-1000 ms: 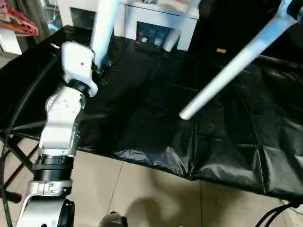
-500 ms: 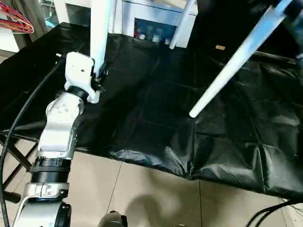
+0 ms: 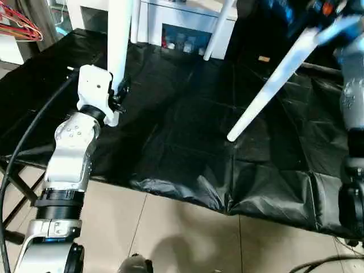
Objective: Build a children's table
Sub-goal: Flip table
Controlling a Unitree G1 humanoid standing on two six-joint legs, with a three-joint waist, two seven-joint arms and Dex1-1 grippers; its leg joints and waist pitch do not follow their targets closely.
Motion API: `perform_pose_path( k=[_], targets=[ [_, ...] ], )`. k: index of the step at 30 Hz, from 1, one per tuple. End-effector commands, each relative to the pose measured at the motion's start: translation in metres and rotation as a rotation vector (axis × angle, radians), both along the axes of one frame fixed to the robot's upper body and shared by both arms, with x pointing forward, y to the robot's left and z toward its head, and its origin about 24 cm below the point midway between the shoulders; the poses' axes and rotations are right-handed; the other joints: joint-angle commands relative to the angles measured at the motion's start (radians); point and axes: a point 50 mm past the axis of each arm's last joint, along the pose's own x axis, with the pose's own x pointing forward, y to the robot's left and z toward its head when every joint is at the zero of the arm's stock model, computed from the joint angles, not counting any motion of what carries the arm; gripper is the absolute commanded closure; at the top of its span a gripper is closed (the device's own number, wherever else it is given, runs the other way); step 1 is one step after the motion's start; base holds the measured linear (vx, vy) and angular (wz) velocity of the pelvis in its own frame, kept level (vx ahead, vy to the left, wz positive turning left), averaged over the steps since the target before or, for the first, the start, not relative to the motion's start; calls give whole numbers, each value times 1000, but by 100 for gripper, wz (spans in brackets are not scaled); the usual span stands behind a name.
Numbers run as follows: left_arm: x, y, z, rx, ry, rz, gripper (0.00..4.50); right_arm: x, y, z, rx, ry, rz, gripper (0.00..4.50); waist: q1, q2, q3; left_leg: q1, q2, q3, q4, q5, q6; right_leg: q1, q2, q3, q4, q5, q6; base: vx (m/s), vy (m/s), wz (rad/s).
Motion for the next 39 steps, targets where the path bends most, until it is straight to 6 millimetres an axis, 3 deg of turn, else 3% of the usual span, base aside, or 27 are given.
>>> perform_pose_path(
  k=[1, 2, 4, 5, 6, 8, 12, 13, 15, 18, 20, 21, 24, 26, 28, 30, 32, 34, 36, 37, 38, 39],
  targets=[
    [0, -3, -7, 20, 40, -33, 291, 1, 2, -44, -21, 193, -5, 0, -6, 37, -77, 67, 116, -75, -112, -326, -126, 14, -83, 53, -69, -69, -173, 0, 0, 0],
    [0, -2, -12, 24, 58, -36, 291, 0, 3, -64, -22, 257, -24, 0, -9, 34, -80, 64, 115, -77, -112, -338, -133, 17, -85, 52, -66, -76, -178, 0, 0, 0],
    [-1, -2, -17, 28, 77, -38, 291, -2, 2, -84, -11, 335, -48, 0, -11, 34, -81, 60, 113, -77, -111, -351, -143, 18, -91, 53, -71, -104, -185, 0, 0, 0],
    [-1, 0, -25, 31, 106, -40, 291, -5, -1, -115, 19, 451, -91, 0, -10, 38, -81, 60, 113, -77, -110, -346, -143, 16, -92, 55, -72, -107, -185, 0, 0, 0],
    [-2, 1, -28, 32, 119, -38, 291, -7, -3, -127, 40, 497, -112, 0, -10, 39, -77, 62, 112, -75, -110, -354, -140, 10, -92, 57, -77, -118, -186, 0, 0, 0],
    [-2, 3, -33, 30, 136, -39, 291, -10, -7, -141, 62, 537, -149, 0, -8, 40, -79, 63, 113, -76, -111, -369, -147, 10, -94, 57, -79, -140, -180, 0, 0, 0],
    [-4, 5, -44, 34, 172, -41, 291, -16, -18, -162, 108, 607, -261, 0, -9, 47, -71, 74, 115, -79, -118, -464, -186, -4, -90, 57, -91, -222, -159, 0, 0, 0],
    [-5, 6, -46, 38, 179, -42, 291, -16, -20, -165, 123, 613, -299, 0, -10, 46, -71, 77, 114, -80, -119, -498, -197, -7, -91, 57, -93, -246, -153, 0, 0, 0],
    [-6, 7, -50, 43, 190, -41, 291, -15, -25, -166, 160, 614, -372, 0, -15, 42, -71, 71, 114, -84, -122, -506, -203, -4, -92, 56, -90, -249, -146, 0, 0, 0],
    [-8, 9, -53, 48, 201, -40, 291, -10, -27, -165, 195, 600, -439, 0, -19, 39, -70, 71, 113, -83, -122, -512, -209, -8, -94, 57, -93, -266, -136, 0, 0, 0],
    [-9, 11, -55, 51, 209, -37, 291, -3, -26, -163, 220, 580, -470, 0, -20, 31, -71, 69, 112, -84, -120, -511, -203, -8, -99, 58, -94, -281, -135, 0, 0, 0],
    [-10, 12, -56, 52, 211, -37, 291, -1, -26, -162, 225, 572, -479, 0, -24, 35, -70, 66, 111, -87, -120, -509, -205, -6, -100, 57, -94, -295, -136, 0, 0, 0],
    [-11, 13, -57, 62, 216, -40, 291, 5, -25, -159, 255, 552, -503, 0, -26, 33, -70, 72, 112, -83, -120, -517, -208, -14, -95, 58, -93, -293, -130, 0, 0, 0],
    [-12, 14, -58, 64, 220, -39, 291, 10, -23, -159, 278, 560, -507, 0, -27, 34, -71, 72, 112, -81, -121, -501, -209, -13, -93, 58, -91, -263, -132, 0, 0, 0],
    [-15, 16, -59, 65, 227, -41, 291, 23, -19, -159, 309, 582, -501, 0, -33, 36, -74, 67, 108, -82, -122, -498, -215, -10, -94, 54, -83, -241, -145, 0, 0, 0],
    [-17, 16, -60, 72, 235, -51, 291, 34, -13, -158, 308, 593, -477, 0, -36, 35, -73, 71, 108, -80, -117, -505, -217, -16, -96, 56, -84, -247, -154, 0, 0, 0],
    [-18, 16, -60, 78, 239, -58, 291, 43, -10, -157, 307, 611, -468, 0, -34, 35, -72, 71, 109, -77, -118, -496, -211, -13, -94, 57, -87, -238, -159, 0, 0, 0],
    [-22, 18, -59, 95, 248, -72, 291, 56, -7, -156, 324, 675, -477, 0, -40, 30, -75, 65, 108, -76, -117, -455, -201, -5, -93, 54, -77, -199, -183, 0, 0, 0],
    [-23, 18, -59, 97, 250, -75, 291, 57, -7, -156, 326, 680, -478, 0, -33, 35, -73, 73, 109, -67, -116, -445, -196, -13, -89, 56, -79, -175, -186, 0, 0, 0],
    [-26, 20, -59, 110, 256, -83, 291, 60, -5, -155, 324, 699, -464, 0, -29, 24, -76, 72, 110, -67, -117, -419, -187, -7, -89, 54, -75, -144, -189, 0, 0, 0],
    [-29, 22, -58, 119, 261, -89, 291, 62, -3, -155, 315, 712, -439, 0, -30, 22, -80, 63, 110, -71, -116, -394, -181, 3, -93, 53, -66, -120, -197, 0, 0, 0],
    [-34, 24, -58, 130, 267, -102, 291, 64, 1, -155, 289, 728, -405, 0, -26, 25, -82, 60, 112, -67, -116, -316, -157, 8, -91, 50, -58, -51, -212, 0, 0, 0]
  ],
)
